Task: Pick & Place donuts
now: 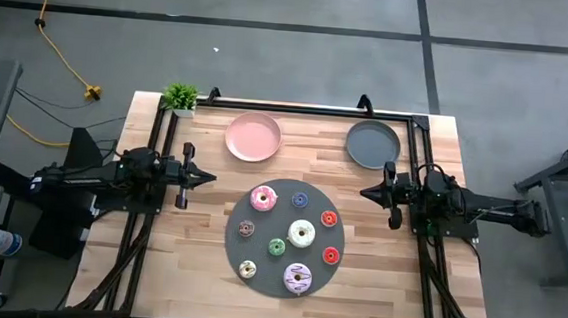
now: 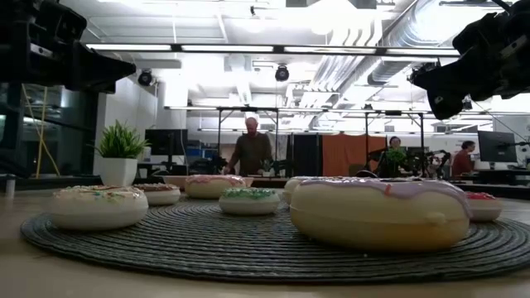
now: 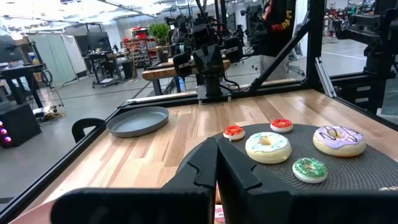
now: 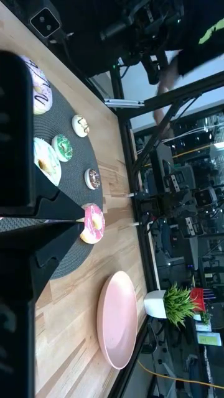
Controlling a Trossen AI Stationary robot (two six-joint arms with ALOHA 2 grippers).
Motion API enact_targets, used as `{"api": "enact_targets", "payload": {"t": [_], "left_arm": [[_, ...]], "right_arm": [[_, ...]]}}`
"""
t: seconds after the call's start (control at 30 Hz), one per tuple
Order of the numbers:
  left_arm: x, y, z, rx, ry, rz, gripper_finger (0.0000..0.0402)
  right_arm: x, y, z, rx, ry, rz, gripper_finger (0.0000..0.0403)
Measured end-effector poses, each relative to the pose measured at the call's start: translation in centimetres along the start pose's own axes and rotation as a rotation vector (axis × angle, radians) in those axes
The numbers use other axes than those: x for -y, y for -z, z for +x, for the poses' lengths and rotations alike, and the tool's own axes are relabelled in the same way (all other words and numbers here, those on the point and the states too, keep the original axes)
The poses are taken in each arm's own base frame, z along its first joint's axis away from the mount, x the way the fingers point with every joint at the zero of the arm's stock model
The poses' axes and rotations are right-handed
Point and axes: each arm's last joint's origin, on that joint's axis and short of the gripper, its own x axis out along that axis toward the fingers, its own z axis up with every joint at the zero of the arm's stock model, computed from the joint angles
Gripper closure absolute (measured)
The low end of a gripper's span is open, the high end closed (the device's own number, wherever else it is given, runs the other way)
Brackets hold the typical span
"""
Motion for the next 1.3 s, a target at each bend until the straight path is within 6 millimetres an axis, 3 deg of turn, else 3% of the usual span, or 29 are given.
{"api": "enact_targets", "payload": {"t": [1.0,1.3], "left_arm": [[0.0,0.0,0.0,0.0,0.001,-0.01,0.0401],[0.01,0.0,0.0,0.0,0.004,-0.459,0.0401]], "right_arm": [[0.0,0.0,0.0,0.0,0.0,0.0,0.0396],[0.0,-0.01,0.0,0.0,0.0,0.0,0.0394]]}}
